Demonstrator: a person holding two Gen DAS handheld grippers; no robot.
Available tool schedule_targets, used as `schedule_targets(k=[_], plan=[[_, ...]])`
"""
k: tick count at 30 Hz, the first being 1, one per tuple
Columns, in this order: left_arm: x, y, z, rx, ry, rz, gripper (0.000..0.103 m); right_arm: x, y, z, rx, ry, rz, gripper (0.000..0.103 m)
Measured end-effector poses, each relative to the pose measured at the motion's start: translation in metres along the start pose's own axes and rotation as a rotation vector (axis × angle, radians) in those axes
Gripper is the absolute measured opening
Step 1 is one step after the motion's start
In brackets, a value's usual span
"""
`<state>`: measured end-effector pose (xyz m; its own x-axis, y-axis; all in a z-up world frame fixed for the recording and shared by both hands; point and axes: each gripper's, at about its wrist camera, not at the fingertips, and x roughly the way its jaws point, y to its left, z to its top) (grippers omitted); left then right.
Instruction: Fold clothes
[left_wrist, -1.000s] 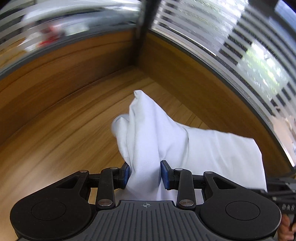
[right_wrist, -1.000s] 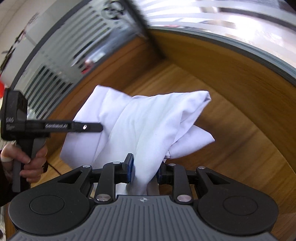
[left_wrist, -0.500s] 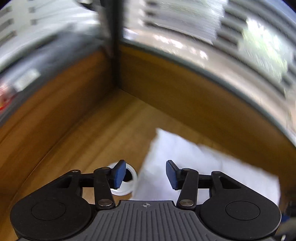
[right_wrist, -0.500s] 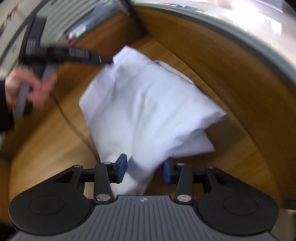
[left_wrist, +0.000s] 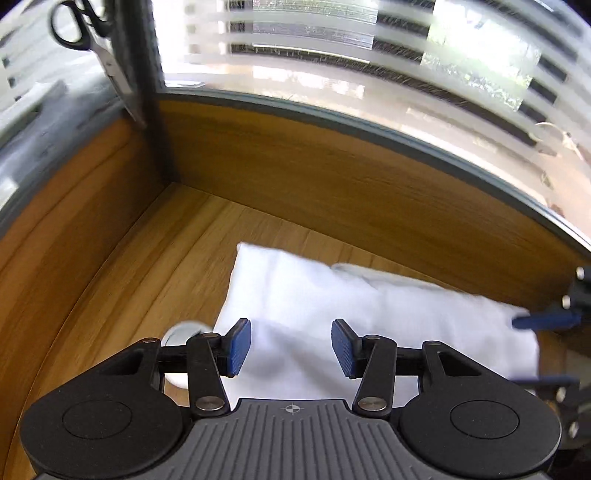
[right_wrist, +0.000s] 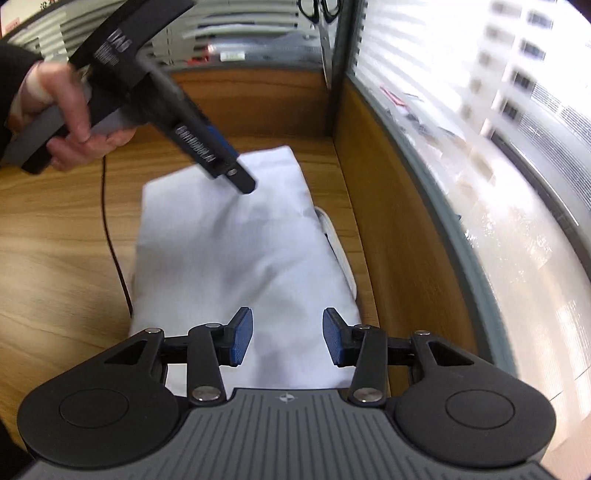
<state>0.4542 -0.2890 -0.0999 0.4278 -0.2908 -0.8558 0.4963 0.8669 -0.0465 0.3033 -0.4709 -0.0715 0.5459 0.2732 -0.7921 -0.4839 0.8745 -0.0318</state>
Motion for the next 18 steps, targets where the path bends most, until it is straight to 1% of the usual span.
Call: schedule_targets(k=[2,6,8,10,12,13,16,18], plan=[[0.014,0.004,0.005,-0.024,0.016,-0.008,0.051,0.012,-0.003,-0.007,0.023,0.026,0.0,0.047],[0.03,0.021,0.008,-0.12,0.024,-0.049,0.064,0.027,-0.009,-0.02,0.087,0.052,0.014,0.047],[0.026,0.027,0.008,-0.156,0.014,-0.05,0.064,0.028,-0.011,-0.021,0.109,0.056,0.021,0.048],[0.014,0.028,0.006,-0.165,0.0,-0.039,0.062,0.022,-0.011,-0.019,0.102,0.057,0.025,0.048],[-0.002,0.027,0.002,-0.153,-0.017,-0.026,0.062,0.011,-0.009,-0.019,0.084,0.045,0.032,0.048],[-0.012,0.026,-0.002,-0.145,-0.02,-0.018,0.062,0.006,-0.01,-0.02,0.084,0.044,0.033,0.051],[-0.044,0.02,-0.024,-0.123,-0.031,-0.01,0.065,-0.013,-0.009,-0.033,0.078,0.053,0.056,0.055],[-0.063,0.015,-0.043,-0.12,-0.036,-0.008,0.067,-0.023,-0.006,-0.046,0.054,0.078,0.075,0.055]])
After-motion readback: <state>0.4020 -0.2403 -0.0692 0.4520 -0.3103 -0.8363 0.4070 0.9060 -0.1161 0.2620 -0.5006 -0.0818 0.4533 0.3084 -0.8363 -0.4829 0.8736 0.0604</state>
